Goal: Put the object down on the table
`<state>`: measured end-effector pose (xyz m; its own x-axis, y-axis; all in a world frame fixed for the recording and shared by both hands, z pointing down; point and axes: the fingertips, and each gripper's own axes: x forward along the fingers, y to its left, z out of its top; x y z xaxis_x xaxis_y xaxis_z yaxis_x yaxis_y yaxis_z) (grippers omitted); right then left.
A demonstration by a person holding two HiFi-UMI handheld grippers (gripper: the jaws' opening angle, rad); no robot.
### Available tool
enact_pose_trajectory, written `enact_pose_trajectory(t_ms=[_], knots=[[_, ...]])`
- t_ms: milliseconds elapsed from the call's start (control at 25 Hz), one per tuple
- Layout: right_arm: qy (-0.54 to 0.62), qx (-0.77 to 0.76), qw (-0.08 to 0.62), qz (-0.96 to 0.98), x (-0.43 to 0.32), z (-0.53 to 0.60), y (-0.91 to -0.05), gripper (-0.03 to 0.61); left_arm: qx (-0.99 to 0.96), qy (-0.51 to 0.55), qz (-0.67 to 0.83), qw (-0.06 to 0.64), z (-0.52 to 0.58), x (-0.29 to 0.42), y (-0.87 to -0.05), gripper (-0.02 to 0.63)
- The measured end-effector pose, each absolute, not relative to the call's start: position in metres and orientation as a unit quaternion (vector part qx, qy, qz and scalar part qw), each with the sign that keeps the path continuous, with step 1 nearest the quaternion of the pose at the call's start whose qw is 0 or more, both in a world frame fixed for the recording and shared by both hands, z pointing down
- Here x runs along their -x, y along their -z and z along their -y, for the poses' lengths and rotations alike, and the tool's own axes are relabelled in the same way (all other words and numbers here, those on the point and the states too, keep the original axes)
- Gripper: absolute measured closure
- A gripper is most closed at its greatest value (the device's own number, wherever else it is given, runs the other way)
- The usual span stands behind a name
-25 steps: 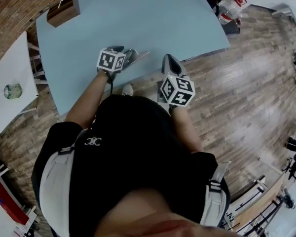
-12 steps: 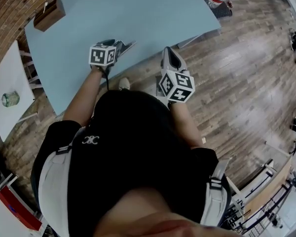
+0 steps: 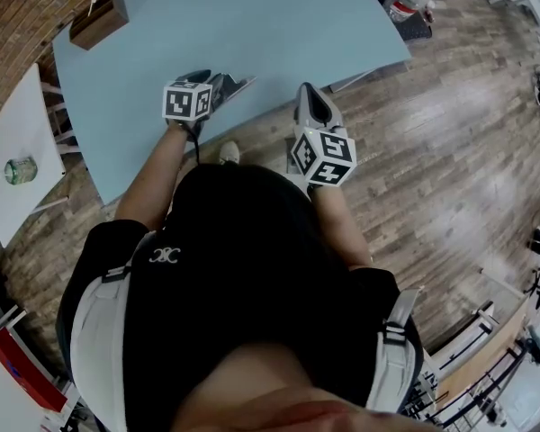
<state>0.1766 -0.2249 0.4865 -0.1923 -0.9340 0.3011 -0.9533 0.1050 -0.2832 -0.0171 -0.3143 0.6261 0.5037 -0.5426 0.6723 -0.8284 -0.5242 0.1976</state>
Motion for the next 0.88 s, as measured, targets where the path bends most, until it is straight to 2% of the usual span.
enact_pose_trajectory(t_ms=[520, 880], knots=[[-0.222, -0.625, 0.049, 0.747, -0.165, 0.241, -0.499, 0.566, -0.826, -0.257, 0.427, 0.264, 0.315, 0.023, -0.624, 0.525], [-0.228, -0.618, 0.053, 0.751, -0.160, 0.249, -0.502, 0.566, -0.818, -0.252, 0.445, 0.264, 0.319, 0.032, -0.621, 0.612]])
